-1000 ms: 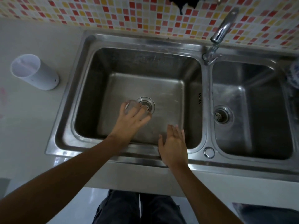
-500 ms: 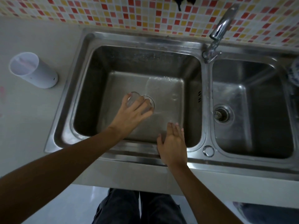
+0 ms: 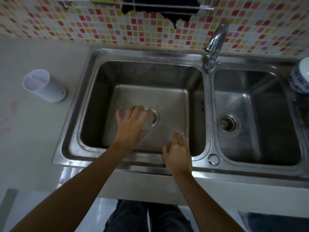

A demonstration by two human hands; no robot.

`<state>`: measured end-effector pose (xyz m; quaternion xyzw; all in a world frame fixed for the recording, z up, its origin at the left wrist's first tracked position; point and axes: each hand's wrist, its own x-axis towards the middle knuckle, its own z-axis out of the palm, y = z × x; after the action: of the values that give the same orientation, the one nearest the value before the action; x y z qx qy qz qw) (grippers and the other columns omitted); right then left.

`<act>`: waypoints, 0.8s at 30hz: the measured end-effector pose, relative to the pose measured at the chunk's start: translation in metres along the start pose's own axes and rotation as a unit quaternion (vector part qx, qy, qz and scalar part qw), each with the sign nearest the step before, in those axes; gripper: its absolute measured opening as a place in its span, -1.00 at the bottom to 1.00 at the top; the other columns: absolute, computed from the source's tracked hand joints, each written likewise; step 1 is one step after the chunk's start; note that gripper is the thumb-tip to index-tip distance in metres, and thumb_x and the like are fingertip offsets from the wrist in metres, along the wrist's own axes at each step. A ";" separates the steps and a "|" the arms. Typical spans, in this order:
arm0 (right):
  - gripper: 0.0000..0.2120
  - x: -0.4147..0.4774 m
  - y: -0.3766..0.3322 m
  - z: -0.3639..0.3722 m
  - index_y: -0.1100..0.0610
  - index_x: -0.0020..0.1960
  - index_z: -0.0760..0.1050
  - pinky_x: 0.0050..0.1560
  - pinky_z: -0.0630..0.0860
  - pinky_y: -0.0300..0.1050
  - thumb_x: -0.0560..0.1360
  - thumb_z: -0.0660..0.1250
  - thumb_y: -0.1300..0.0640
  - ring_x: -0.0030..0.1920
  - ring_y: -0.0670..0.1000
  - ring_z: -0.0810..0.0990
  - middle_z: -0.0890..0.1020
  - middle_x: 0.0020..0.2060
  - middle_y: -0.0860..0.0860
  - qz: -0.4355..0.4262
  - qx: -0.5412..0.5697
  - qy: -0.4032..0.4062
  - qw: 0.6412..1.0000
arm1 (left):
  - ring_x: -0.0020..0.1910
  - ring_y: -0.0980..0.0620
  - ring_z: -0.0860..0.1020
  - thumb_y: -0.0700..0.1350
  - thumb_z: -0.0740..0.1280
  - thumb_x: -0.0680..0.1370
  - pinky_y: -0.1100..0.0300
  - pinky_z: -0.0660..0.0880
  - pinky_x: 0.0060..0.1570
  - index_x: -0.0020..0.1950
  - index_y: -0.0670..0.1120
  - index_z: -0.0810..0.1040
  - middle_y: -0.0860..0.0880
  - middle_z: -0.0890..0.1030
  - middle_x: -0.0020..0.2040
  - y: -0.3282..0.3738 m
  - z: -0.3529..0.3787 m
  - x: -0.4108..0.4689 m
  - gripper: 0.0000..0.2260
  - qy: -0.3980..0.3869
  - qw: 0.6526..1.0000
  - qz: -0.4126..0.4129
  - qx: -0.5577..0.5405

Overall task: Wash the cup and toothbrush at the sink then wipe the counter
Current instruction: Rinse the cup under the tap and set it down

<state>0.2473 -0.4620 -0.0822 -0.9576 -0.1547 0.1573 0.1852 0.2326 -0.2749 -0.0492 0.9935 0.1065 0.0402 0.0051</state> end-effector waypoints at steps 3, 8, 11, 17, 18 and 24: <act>-0.43 -0.001 0.000 -0.001 0.23 0.51 0.16 0.52 0.10 0.00 0.60 0.14 -0.03 0.52 0.09 0.11 0.28 0.47 0.17 0.005 0.010 0.000 1.000 | 0.29 -0.11 0.43 0.08 0.58 0.24 -0.29 0.20 0.32 0.32 0.05 0.36 -0.06 0.47 0.29 0.002 -0.002 -0.003 -0.28 -0.009 0.998 -0.031 -0.045; -0.45 -0.001 -0.002 -0.003 0.22 0.50 0.17 0.52 0.08 -0.03 0.60 0.15 -0.01 0.52 0.09 0.12 0.28 0.48 0.15 0.014 0.028 -0.006 1.000 | 0.39 0.03 0.34 0.14 0.52 0.31 -0.22 0.01 0.44 0.41 0.11 0.26 0.06 0.39 0.38 0.010 -0.014 -0.005 -0.25 -0.036 0.986 -0.084 -0.140; -0.47 -0.001 -0.003 -0.005 0.21 0.48 0.21 0.49 0.17 -0.01 0.59 0.17 0.00 0.51 0.10 0.16 0.30 0.46 0.14 0.018 0.032 -0.006 0.999 | 0.41 0.06 0.31 0.16 0.51 0.32 -0.22 -0.03 0.46 0.41 0.14 0.23 0.11 0.36 0.41 0.014 -0.020 -0.007 -0.25 -0.040 0.974 -0.109 -0.193; -0.46 -0.002 -0.004 -0.007 0.14 0.46 0.26 0.41 0.32 -0.01 0.55 0.24 -0.03 0.43 0.08 0.31 0.37 0.42 0.09 0.005 0.050 -0.030 0.998 | 0.38 0.05 0.35 0.14 0.52 0.31 -0.22 0.07 0.44 0.38 0.15 0.25 0.11 0.39 0.38 0.018 -0.031 -0.012 -0.27 -0.040 0.960 -0.134 -0.244; -0.46 -0.003 -0.003 -0.009 0.13 0.46 0.26 0.39 0.34 -0.01 0.54 0.25 -0.02 0.41 0.08 0.34 0.38 0.42 0.08 0.002 0.055 -0.036 0.998 | 0.37 0.05 0.35 0.13 0.52 0.31 -0.21 0.08 0.43 0.38 0.15 0.25 0.11 0.39 0.37 0.018 -0.034 -0.012 -0.28 -0.040 0.959 -0.135 -0.247; -0.49 -0.001 0.000 -0.014 0.15 0.41 0.34 0.39 0.33 -0.09 0.51 0.30 0.03 0.35 0.07 0.41 0.46 0.34 0.10 -0.011 0.074 -0.061 0.995 | 0.30 0.04 0.42 0.10 0.53 0.29 -0.13 0.17 0.41 0.36 0.12 0.28 0.09 0.46 0.29 0.012 -0.042 -0.006 -0.28 0.000 0.948 -0.133 -0.290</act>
<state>0.2515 -0.4667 -0.0691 -0.9282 -0.1640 0.2244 0.2475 0.2255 -0.2875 -0.0077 0.9259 0.2210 0.0681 0.2986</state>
